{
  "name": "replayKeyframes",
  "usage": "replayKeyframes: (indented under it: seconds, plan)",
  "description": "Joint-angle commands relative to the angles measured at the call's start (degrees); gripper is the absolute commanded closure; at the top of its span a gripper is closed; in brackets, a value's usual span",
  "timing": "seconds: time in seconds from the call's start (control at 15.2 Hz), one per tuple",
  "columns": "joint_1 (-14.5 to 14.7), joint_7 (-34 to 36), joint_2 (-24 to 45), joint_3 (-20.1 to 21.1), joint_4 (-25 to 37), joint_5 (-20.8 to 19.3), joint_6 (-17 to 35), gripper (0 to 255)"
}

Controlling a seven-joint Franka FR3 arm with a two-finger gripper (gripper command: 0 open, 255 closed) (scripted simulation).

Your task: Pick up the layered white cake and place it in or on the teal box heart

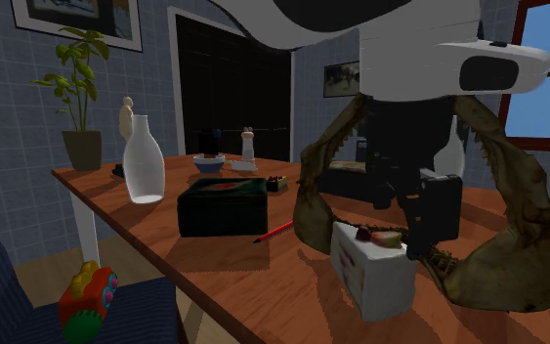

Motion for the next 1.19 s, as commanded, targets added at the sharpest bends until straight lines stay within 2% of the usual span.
replayKeyframes:
  seconds: [0.0,0.59,0.66,1.12]
  plan:
    - [0.1,-0.2,0.7,0.1,-0.7,0.2,1.4,0]
    - [0.2,-0.3,1.2,0.1,-1.4,0.4,2.6,0]
    - [0.2,-0.3,1.2,0.1,-1.4,0.4,2.6,255]
    - [0.2,-0.3,1.2,0.1,-1.3,0.4,2.6,255]
